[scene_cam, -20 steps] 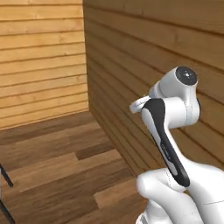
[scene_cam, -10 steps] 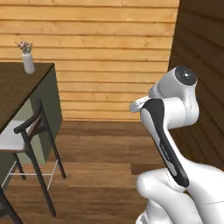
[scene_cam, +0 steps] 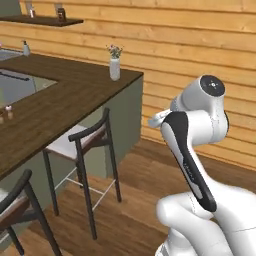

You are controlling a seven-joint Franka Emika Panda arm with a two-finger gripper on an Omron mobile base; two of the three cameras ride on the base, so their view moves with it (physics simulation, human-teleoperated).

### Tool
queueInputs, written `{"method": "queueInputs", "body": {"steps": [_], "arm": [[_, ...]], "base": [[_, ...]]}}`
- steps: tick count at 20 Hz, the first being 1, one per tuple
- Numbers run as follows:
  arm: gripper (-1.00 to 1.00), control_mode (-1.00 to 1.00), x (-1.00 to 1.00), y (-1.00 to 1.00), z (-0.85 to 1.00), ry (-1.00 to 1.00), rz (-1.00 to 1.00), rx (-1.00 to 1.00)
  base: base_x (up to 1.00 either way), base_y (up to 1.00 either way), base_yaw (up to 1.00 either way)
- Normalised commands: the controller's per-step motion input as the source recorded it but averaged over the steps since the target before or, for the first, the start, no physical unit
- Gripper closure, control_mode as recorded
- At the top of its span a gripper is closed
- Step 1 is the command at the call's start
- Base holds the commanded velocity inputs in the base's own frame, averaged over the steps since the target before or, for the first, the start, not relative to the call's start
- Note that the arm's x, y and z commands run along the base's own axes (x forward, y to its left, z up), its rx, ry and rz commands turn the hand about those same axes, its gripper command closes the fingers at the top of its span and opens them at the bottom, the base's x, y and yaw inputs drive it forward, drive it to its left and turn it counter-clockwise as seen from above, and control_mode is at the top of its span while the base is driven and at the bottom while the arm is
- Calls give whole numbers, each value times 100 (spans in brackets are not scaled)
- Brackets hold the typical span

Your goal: Take a straw from the drawer in front and place it inside the glass cup on the dining counter.

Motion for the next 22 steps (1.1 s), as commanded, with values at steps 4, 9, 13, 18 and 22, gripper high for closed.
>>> {"method": "queueInputs", "body": {"steps": [4,9,13,18,22], "arm": [[100,100,0,0,0,0,0,0],[100,100,0,0,0,0,0,0],[100,100,0,0,0,0,0,0],[100,100,0,0,0,0,0,0],[100,100,0,0,0,0,0,0]], "base": [[29,10,78],[38,13,77],[59,5,74],[90,0,57],[100,4,22]]}}
